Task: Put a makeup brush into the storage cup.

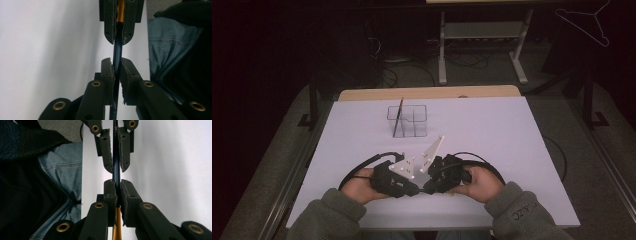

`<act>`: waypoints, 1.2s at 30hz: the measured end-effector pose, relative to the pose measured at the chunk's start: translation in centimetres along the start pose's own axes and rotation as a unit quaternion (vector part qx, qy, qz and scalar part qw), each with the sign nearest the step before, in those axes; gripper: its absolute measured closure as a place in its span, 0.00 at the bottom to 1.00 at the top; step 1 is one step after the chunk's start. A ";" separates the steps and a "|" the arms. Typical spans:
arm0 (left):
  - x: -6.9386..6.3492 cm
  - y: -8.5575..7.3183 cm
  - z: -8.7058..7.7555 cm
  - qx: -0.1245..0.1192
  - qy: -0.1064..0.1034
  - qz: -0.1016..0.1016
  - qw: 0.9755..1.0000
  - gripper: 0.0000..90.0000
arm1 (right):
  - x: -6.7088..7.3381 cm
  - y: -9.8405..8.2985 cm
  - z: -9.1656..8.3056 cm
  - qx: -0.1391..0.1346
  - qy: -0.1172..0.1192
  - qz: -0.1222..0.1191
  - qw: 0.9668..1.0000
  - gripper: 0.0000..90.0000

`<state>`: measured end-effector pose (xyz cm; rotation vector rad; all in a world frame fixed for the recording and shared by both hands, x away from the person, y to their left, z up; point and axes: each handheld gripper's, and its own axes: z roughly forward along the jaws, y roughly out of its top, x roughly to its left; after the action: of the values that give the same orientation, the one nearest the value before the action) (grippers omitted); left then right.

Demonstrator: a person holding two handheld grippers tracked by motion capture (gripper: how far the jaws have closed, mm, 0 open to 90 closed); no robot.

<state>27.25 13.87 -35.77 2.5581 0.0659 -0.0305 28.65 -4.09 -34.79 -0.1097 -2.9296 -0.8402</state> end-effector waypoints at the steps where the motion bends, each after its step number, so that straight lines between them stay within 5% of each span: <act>1: -0.1 0.0 0.1 -0.001 -0.004 0.003 1.000 0.93 | 0.0 0.0 0.0 -0.002 -0.001 -0.005 1.000 0.92; 5: -0.1 -0.4 -0.1 -0.010 0.006 -0.007 1.000 0.94 | 0.0 -0.2 -0.2 -0.018 -0.008 0.000 1.000 0.88; 8: 0.1 -0.9 -0.2 -0.017 0.015 -0.017 1.000 0.94 | -0.4 -0.6 -0.6 -0.038 -0.025 0.016 0.999 0.73; 15: 0.7 -2.3 -0.9 -0.041 0.046 -0.049 0.997 0.94 | -1.6 -2.8 -2.0 -0.100 -0.049 0.079 0.991 0.55; 18: 1.0 -2.9 -1.7 -0.065 0.060 -0.071 0.994 0.94 | -2.1 -4.2 -2.6 -0.131 -0.050 0.126 0.982 0.50; 23: 1.6 -3.7 -3.0 -0.118 0.084 -0.111 0.983 0.94 | -3.0 -6.2 -2.7 -0.174 -0.043 0.187 0.966 0.48; 29: 2.0 -3.9 -3.4 -0.165 0.105 -0.134 0.972 0.94 | -3.4 -6.3 -1.8 -0.214 -0.022 0.211 0.954 0.48; 31: 2.0 -3.9 -3.5 -0.181 0.105 -0.142 0.967 0.94 | -3.6 -6.0 -1.6 -0.239 -0.012 0.216 0.947 0.50; 33: 2.0 -3.8 -3.4 -0.190 0.103 -0.145 0.966 0.93 | -3.8 -5.8 -1.6 -0.259 -0.001 0.225 0.940 0.51; 36: 2.0 -3.7 -3.1 -0.192 0.099 -0.143 0.966 0.93 | -4.2 -5.3 -1.6 -0.292 0.020 0.240 0.926 0.54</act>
<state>29.09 18.74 -35.25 2.1381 0.4717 0.1167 32.47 -9.64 -36.71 -0.7950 -2.3365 -1.5357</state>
